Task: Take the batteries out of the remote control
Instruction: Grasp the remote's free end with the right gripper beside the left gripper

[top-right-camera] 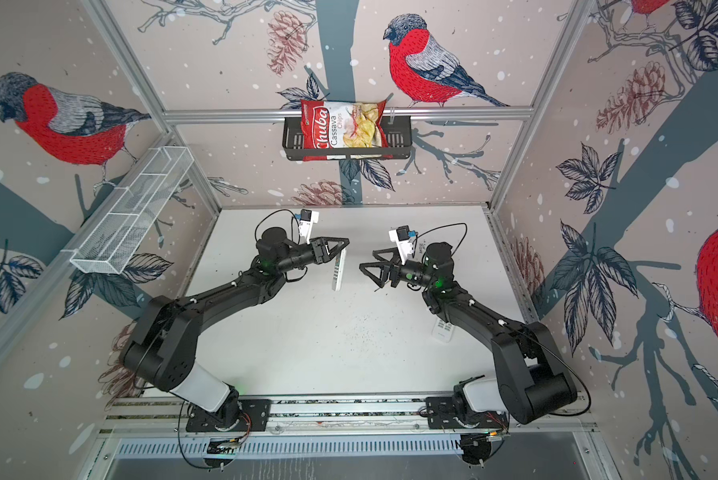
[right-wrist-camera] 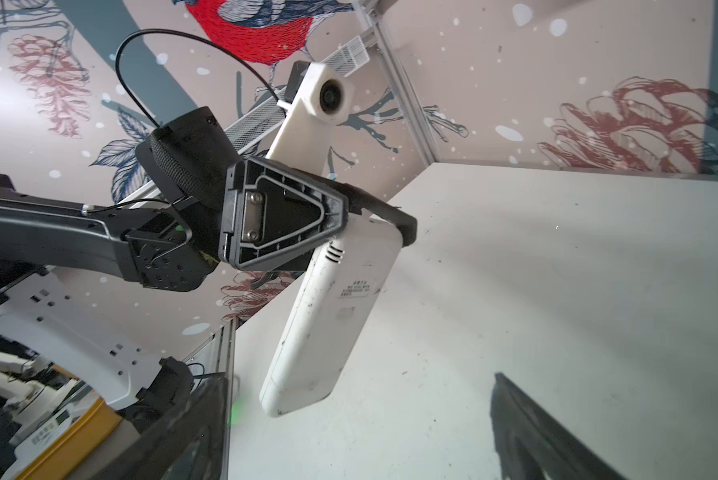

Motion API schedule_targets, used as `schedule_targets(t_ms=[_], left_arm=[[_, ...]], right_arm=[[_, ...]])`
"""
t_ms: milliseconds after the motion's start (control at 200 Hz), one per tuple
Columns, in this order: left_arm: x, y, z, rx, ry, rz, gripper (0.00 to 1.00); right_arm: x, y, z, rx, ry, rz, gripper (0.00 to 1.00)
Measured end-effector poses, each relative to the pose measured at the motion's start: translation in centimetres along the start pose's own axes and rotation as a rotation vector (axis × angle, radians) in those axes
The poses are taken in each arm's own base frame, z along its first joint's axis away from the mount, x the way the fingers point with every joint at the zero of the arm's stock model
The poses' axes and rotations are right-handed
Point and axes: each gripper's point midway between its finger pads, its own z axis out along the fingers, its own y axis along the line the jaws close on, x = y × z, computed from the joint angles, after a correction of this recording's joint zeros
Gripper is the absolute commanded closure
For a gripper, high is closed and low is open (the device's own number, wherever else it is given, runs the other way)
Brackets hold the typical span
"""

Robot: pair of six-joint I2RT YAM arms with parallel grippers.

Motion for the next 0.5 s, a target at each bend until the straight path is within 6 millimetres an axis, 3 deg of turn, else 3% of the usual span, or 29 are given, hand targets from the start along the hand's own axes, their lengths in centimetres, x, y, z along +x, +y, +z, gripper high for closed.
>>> schedule_targets(t_ms=[315, 500], left_arm=[[-0.4, -4.9, 0.1, 0.138, 0.009, 0.044, 0.46], [-0.9, -6.1, -0.2, 0.166, -0.005, 0.058, 0.47]], right_arm=[[-0.5, 3.1, 2.3, -0.133, 0.006, -0.041, 0.05], [-0.8, 3.9, 2.6, -0.164, 0.000, -0.048, 0.05]])
